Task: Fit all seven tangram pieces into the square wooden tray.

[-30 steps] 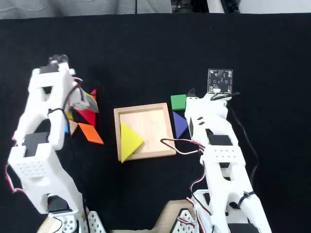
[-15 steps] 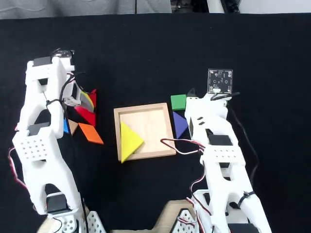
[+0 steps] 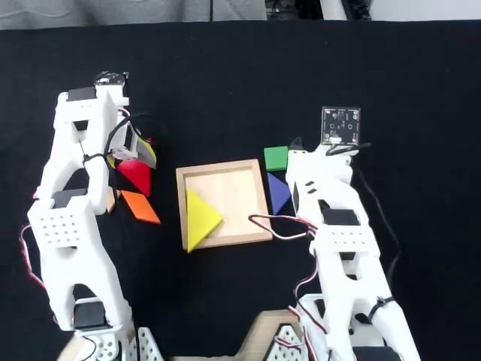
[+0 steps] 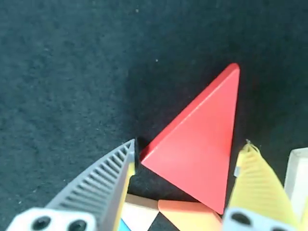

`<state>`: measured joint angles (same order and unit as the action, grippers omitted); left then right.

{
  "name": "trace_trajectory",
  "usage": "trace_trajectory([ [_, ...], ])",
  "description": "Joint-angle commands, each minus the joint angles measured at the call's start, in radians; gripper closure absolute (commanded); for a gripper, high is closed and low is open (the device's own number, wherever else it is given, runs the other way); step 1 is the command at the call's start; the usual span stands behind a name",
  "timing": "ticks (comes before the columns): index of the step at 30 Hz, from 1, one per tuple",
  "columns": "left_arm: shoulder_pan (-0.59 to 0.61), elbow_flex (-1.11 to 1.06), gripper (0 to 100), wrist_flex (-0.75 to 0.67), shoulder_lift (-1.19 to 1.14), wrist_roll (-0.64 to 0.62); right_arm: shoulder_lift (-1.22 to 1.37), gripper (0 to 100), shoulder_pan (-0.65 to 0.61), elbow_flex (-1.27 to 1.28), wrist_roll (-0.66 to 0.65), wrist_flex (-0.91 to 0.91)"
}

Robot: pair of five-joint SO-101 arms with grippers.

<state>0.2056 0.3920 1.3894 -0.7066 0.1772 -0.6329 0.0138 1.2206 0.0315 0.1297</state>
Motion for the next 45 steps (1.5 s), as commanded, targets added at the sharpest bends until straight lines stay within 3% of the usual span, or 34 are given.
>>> trace_trajectory([
  [1, -0.013, 0.008, 67, 0.023, 0.011, -0.009, -0.001, 83.2, -0.014, -0.059, 0.005, -0.021],
  [28, -0.018, 0.056, 67, 0.049, -0.063, -0.120, -0.001, 83.2, -0.032, -0.054, 0.003, -0.021],
  [34, -0.019, 0.056, 80, 0.048, -0.061, -0.120, -0.001, 83.2, -0.032, -0.054, 0.003, -0.021],
  [45, -0.036, 0.064, 79, 0.054, -0.034, -0.118, -0.001, 83.1, -0.032, -0.054, 0.003, -0.021],
])
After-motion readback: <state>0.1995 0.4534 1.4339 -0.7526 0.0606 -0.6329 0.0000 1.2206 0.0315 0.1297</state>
